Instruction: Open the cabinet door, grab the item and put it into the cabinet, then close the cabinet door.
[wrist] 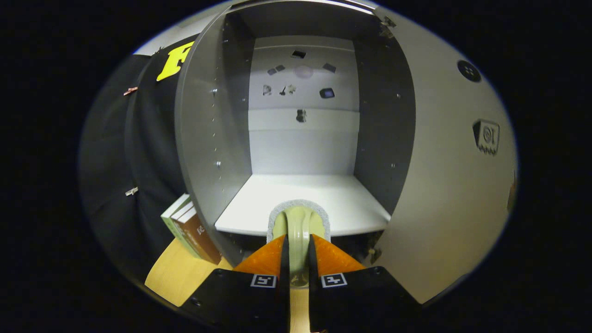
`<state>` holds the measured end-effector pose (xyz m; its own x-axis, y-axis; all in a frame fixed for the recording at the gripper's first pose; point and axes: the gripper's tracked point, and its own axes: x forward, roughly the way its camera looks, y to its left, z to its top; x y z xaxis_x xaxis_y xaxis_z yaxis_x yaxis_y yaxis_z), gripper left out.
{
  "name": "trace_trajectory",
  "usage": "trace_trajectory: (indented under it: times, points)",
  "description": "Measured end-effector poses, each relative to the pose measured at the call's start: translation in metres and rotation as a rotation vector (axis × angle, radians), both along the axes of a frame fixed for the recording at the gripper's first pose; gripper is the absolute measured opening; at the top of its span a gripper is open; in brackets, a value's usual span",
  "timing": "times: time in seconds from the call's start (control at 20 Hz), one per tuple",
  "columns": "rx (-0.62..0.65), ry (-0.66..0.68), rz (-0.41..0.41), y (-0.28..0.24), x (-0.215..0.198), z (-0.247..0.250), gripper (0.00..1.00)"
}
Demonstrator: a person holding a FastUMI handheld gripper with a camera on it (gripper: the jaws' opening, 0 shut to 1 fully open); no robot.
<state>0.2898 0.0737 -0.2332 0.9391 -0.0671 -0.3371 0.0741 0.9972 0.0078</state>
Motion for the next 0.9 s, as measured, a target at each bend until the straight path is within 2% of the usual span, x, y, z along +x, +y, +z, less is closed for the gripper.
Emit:
trace_trajectory:
  times: [0.2,0.5,0.9]
  points:
    - [0.028,-0.028,-0.016,-0.006,0.042,0.014,0.2]
    - [0.037,-0.002,-0.016,-0.006,0.113,0.0,0.2]
    - [0.049,0.059,-0.049,-0.023,0.155,-0.029,0.2]
